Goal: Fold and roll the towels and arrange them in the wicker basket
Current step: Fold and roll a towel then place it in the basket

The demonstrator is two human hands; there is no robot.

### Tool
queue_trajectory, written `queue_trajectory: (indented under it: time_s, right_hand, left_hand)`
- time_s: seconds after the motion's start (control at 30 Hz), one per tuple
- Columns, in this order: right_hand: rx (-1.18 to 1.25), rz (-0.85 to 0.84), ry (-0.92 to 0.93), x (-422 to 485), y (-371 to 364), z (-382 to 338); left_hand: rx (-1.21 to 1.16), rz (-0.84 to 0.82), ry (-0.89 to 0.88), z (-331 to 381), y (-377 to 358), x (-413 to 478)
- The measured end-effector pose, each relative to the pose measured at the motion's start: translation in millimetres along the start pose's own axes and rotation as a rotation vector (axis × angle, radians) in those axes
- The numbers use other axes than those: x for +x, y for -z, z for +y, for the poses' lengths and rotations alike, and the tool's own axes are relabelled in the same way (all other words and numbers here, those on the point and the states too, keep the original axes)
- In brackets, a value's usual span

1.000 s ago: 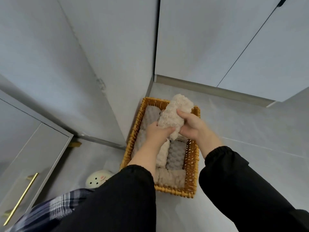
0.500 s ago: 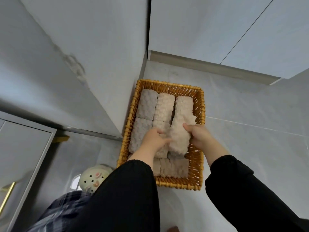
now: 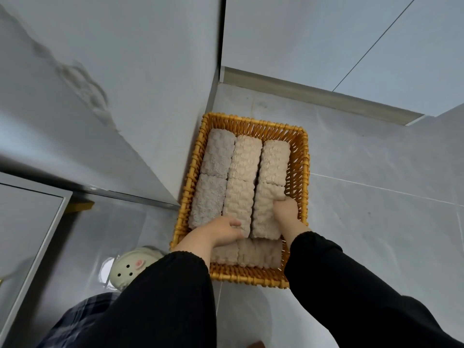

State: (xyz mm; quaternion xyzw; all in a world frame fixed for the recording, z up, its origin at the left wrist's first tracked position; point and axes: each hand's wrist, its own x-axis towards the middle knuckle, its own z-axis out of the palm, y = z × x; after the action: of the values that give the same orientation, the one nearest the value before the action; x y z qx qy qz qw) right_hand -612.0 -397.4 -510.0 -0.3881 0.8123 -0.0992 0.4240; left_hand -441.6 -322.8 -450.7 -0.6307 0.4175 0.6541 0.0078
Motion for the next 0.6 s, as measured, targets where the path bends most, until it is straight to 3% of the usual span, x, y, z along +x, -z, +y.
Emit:
queue_trajectory:
  time_s: [0.17,0.33,0.43,0.5,0.6]
  right_hand:
    - [-0.508,0.109,0.318,-3.4,-6.2,5.7]
    - [-0.57,0.38,0.797,-20.4,-4.7,15.2]
    - [-0.728,0.311,1.022,-30.6,0.4,19.7]
    - [-0.955,0.163,0.955,-32.9,2.4,24.9]
    - [-1.023,0.021,0.666,-31.3,5.4,27.8]
  left_hand:
    - [0.022,-0.055,0.004,0.3,1.5,4.2]
    - [0.053,-0.065,0.005,4.0,-0.6,3.2]
    - [0.053,-0.072,0.004,6.6,-1.2,0.1]
    - [0.064,-0.069,-0.005,8.6,-1.4,-2.4]
    - [0.093,-0.056,-0.023,11.7,-1.4,-9.4]
